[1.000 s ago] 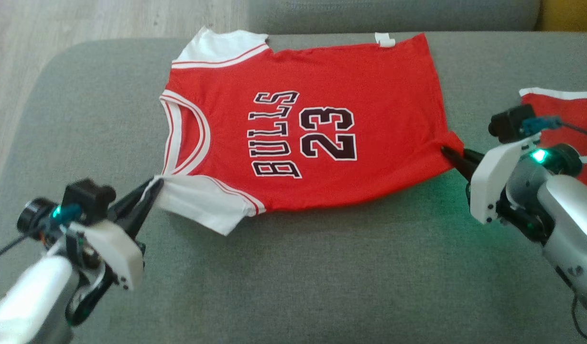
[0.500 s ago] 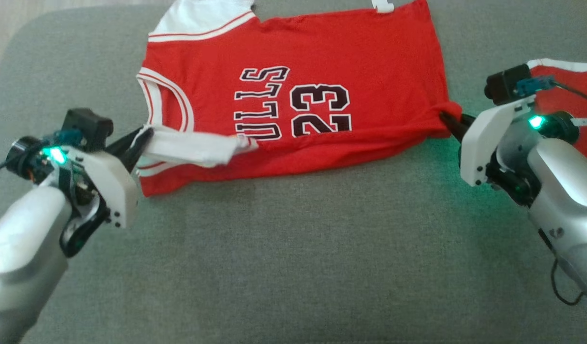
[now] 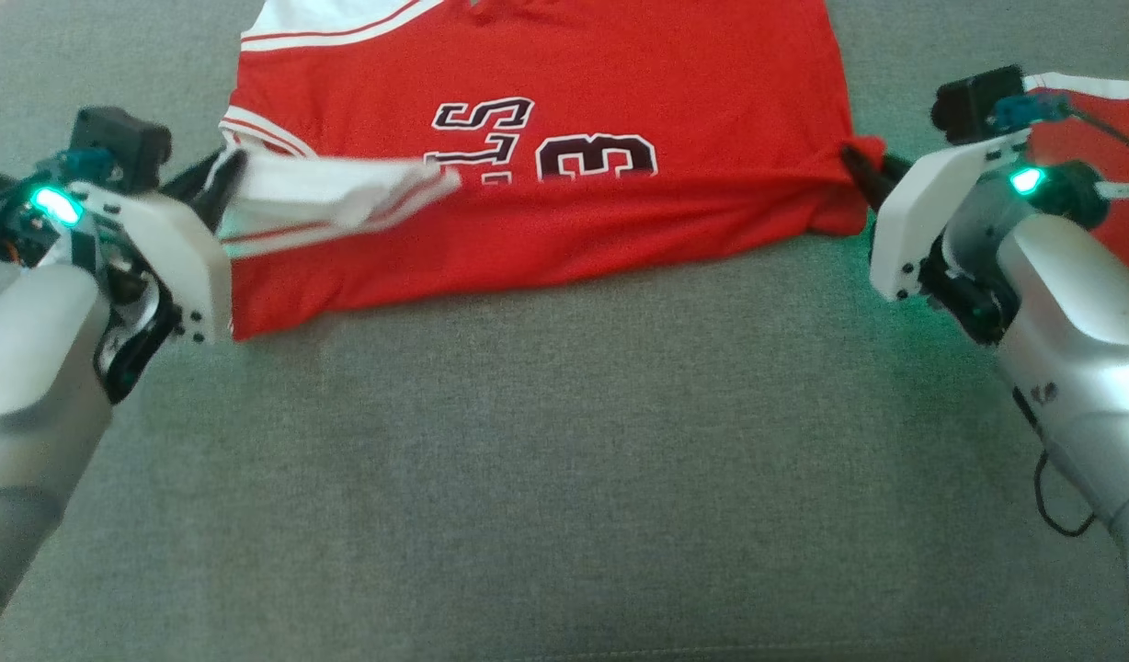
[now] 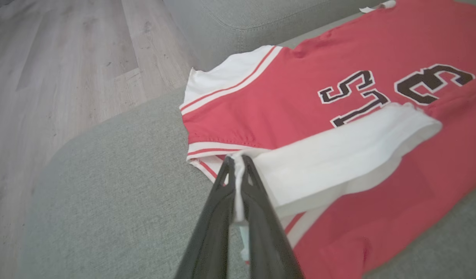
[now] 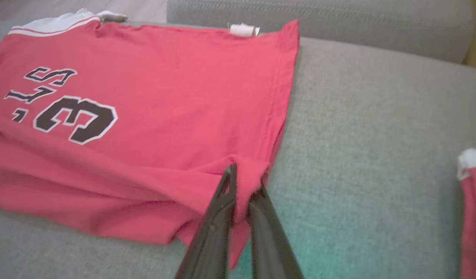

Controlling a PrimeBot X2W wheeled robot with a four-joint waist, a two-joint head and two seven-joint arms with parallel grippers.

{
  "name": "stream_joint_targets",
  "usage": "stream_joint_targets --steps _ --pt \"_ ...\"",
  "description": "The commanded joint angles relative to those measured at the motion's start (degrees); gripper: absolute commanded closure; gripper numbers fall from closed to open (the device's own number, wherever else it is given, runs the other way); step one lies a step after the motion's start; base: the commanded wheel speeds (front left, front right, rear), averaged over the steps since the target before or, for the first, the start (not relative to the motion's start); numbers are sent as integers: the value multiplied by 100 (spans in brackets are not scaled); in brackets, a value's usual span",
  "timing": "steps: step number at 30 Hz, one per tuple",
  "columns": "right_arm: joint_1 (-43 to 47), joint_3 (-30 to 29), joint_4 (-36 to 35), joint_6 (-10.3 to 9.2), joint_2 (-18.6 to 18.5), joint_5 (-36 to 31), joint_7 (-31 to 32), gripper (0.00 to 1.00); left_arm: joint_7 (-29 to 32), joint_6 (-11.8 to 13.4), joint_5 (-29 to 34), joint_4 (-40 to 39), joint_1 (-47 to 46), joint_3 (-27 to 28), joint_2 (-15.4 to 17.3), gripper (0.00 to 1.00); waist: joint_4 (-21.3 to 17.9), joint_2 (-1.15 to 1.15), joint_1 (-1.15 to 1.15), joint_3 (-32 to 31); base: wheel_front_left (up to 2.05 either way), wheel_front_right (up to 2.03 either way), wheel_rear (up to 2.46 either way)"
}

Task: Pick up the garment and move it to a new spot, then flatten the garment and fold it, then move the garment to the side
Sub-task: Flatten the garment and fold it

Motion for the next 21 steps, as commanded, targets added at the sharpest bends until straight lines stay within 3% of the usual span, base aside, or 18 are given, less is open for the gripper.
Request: stream_joint_targets --steps 1,4,8,11,17,21 --pt "-194 -52 19 -5 59 -44 -154 0 -186 32 7 100 -405 233 144 0 12 0 -1 2 0 0 0" --pt "-323 -172 243 -5 176 -110 -601 0 -752 180 172 470 -582 279 -42 0 40 0 -1 -32 0 0 0" --pt "-376 -401 457 -5 322 -109 -1383 0 -2011 720 301 830 -697 570 -304 0 99 0 -1 -183 0 0 0" --pt "-317 -600 570 -5 426 -84 -2043 0 -2378 993 298 824 -593 867 -462 0 152 0 -1 -372 0 0 0" --pt "-45 -1135 374 -5 594 -415 -2635 0 -2413 1552 921 -831 456 2024 -507 0 245 0 -1 -698 0 0 0" --pt "659 -2206 -582 -5 690 -1233 -2643 0 -2414 1766 1412 -1868 1622 2649 -656 0 276 0 -1 -814 0 0 0"
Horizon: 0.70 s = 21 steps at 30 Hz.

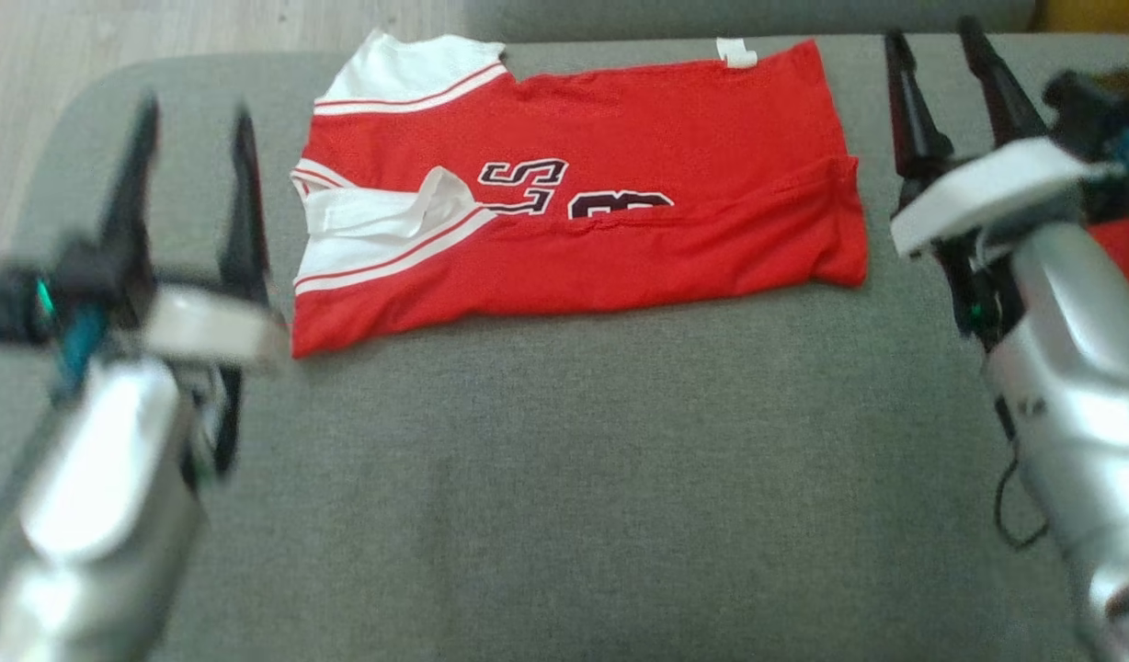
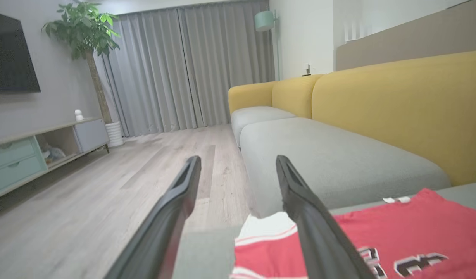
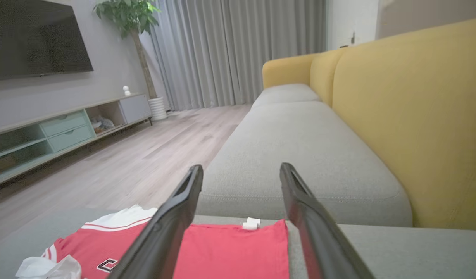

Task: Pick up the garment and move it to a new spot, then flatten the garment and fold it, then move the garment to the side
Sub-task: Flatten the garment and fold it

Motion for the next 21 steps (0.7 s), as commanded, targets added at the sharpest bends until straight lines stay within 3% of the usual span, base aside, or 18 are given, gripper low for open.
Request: stream_joint_targets --steps 1,7,11,14,21 --pt "464 -338 -460 -5 204 -386 -58 0 -21 90 173 -412 209 441 87 0 27 0 1 -64 0 0 0" --pt "2278 -1856 -1903 -5 975 -1655 -59 0 -22 167 703 -1221 1695 1070 -410 0 23 0 1 -167 0 0 0" --pt "2980 -2106 -2426 -5 1103 -1918 -59 0 -22 103 847 -1312 2236 1311 -687 0 -9 0 1 -207 0 0 0" --pt "3378 -1974 -2772 -5 1115 -1656 -59 0 -22 -28 1007 -1287 2508 1528 -858 0 -63 0 1 -198 0 0 0" --pt "3459 -1744 -3098 -5 1118 -1581 -60 0 -22 -371 1360 -981 2338 1841 -961 0 -198 0 1 -9 0 0 0"
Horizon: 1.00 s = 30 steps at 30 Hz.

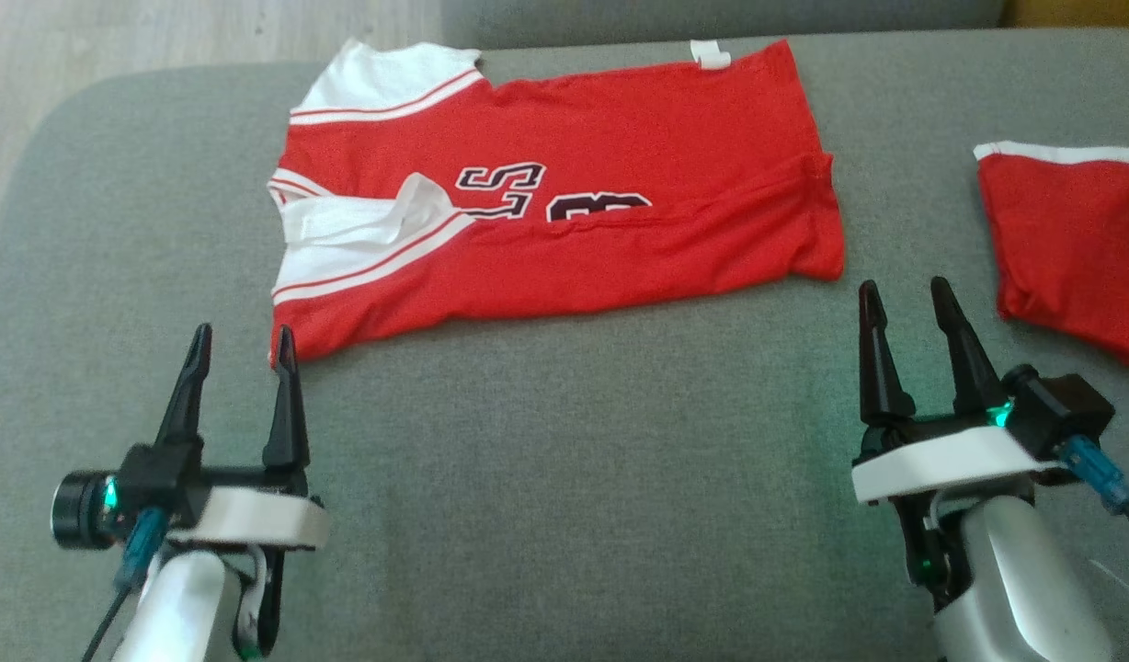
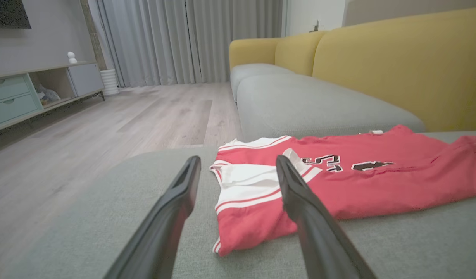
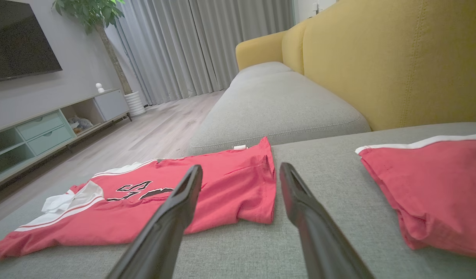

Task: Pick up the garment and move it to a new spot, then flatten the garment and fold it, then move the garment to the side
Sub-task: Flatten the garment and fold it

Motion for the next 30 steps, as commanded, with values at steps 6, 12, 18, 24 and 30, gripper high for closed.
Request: stream_joint_targets --steps 6,12,18,24,30 --pt "-270 305 -406 -5 0 43 -51 0 98 -216 91 1135 -913 224 174 0 -137 0 0 392 0 0 0" --pt "-323 399 -461 -5 0 56 -51 0 402 -249 36 2354 -1566 248 286 0 -278 0 0 706 0 0 0" --pt "-373 423 -502 -5 0 76 -51 0 400 -417 -26 2969 -1934 209 324 0 -376 0 0 896 0 0 0" --pt "-402 473 -527 -5 0 100 -51 0 894 -495 -121 3625 -2164 151 299 31 -437 0 0 962 0 0 0" --pt "-435 399 -439 -5 0 83 -51 0 705 -503 -185 3762 -2272 154 259 100 -406 0 0 854 0 0 0"
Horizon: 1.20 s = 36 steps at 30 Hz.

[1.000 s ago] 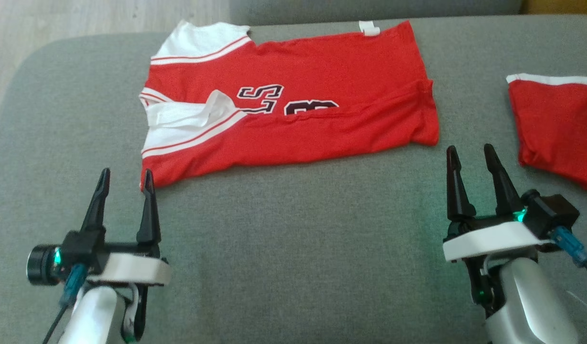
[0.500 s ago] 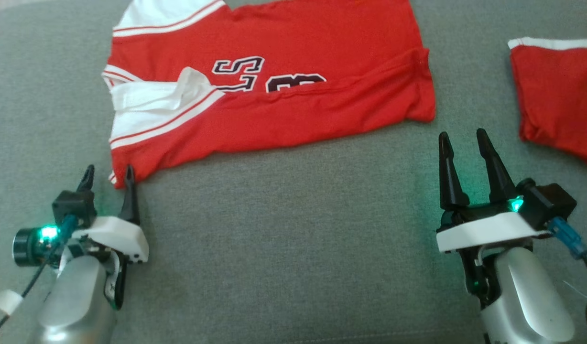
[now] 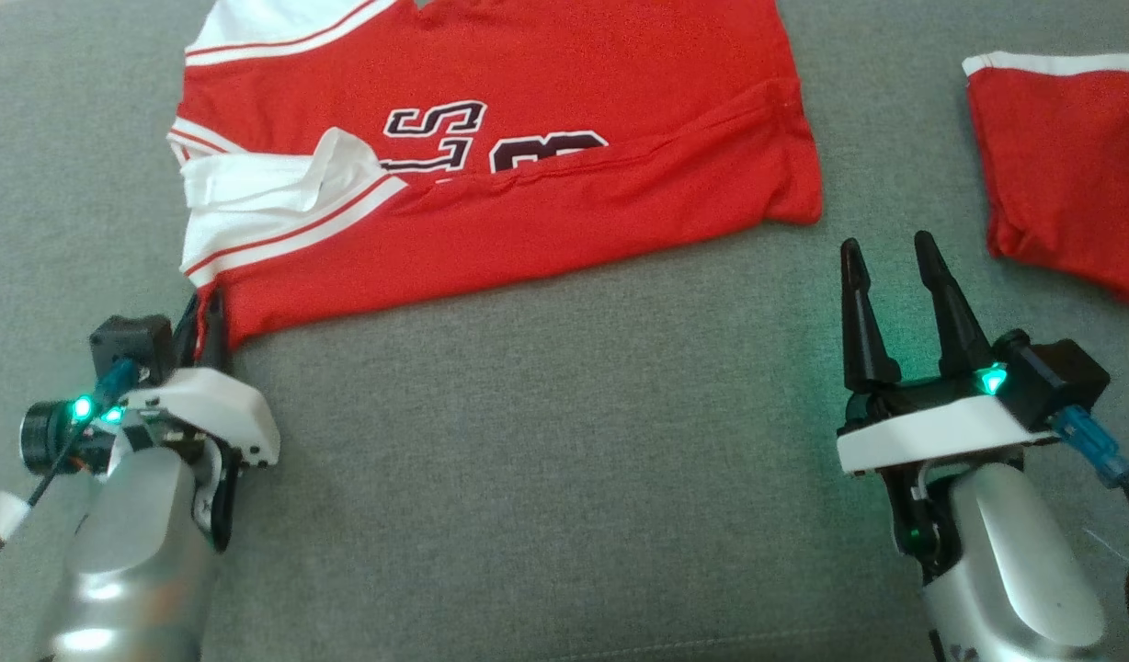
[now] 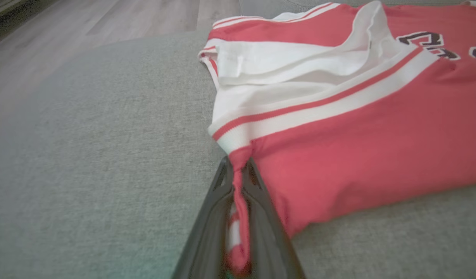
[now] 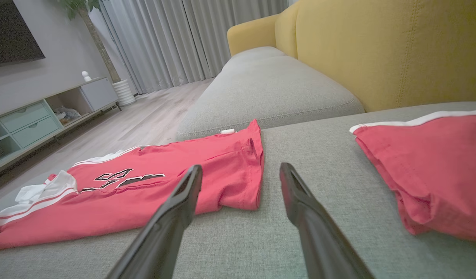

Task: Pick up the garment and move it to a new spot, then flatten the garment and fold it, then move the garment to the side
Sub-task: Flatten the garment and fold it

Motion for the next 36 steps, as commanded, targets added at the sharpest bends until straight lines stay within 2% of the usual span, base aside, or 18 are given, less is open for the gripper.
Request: stream_joint_targets --steps 1,6,12,20,24,31,32,33,34,36 --pt "-173 93 -135 -5 -4 30 -37 0 -51 27 -39 55 64 159 227 100 25 0 0 -38 0 0 0" --pt "-261 62 170 -5 -4 -89 -37 0 -635 49 -21 -278 -23 182 171 100 95 0 0 -162 0 0 0" --pt "-588 29 657 -5 -4 -316 54 0 -775 124 140 -1253 5 254 109 100 220 0 0 -205 0 0 0" --pt "-1520 -461 1599 -5 -4 -738 895 0 -779 20 423 -2318 296 216 -6 100 465 0 0 -66 0 0 0" --pt "-1977 -740 2303 -5 -4 -996 1359 0 -780 -53 510 -2505 339 167 -106 100 617 0 0 -21 0 0 0" --pt "-2365 -970 3244 -5 -4 -1726 1740 0 -780 -172 621 -2593 380 137 -211 100 752 0 0 -21 0 0 0" --pt "-2386 -996 3328 -5 -4 -1808 1757 8 -780 -185 628 -2585 391 155 -206 100 756 0 0 -33 0 0 0" --pt "-2406 -1018 3396 -5 -4 -1882 1758 71 -780 -190 636 -2570 401 177 -195 100 753 0 0 -46 0 0 0" --pt "-2420 -1042 3447 -5 -4 -1954 1737 100 -780 -191 648 -2549 413 199 -179 100 744 0 0 -65 0 0 0" --pt "-2429 -1114 3526 -5 -4 -2061 1676 100 -780 -196 668 -2492 445 241 -148 100 717 0 0 -117 0 0 0"
